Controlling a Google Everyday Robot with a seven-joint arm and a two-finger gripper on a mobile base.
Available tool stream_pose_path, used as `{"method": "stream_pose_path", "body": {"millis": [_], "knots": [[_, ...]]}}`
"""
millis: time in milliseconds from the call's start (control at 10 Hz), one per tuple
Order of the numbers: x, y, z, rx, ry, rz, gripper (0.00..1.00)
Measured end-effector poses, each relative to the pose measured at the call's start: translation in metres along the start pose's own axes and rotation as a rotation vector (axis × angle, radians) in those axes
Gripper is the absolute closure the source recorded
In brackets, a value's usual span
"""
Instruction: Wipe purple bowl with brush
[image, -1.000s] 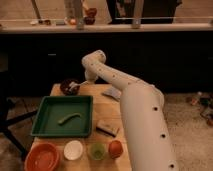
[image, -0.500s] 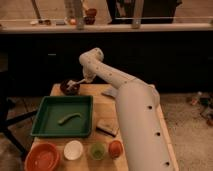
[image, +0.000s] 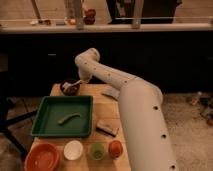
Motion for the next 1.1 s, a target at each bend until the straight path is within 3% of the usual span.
{"method": "stream_pose_path", "body": {"millis": [500, 700, 1100], "knots": [[0.027, 0.018, 0.008, -0.047, 0.027, 0.049, 1.00], [0.038, 0.006, 0.010, -0.041, 0.044, 0.060, 1.00], [0.029, -0.028, 0.013, -0.025, 0.048, 0.022, 1.00]]}}
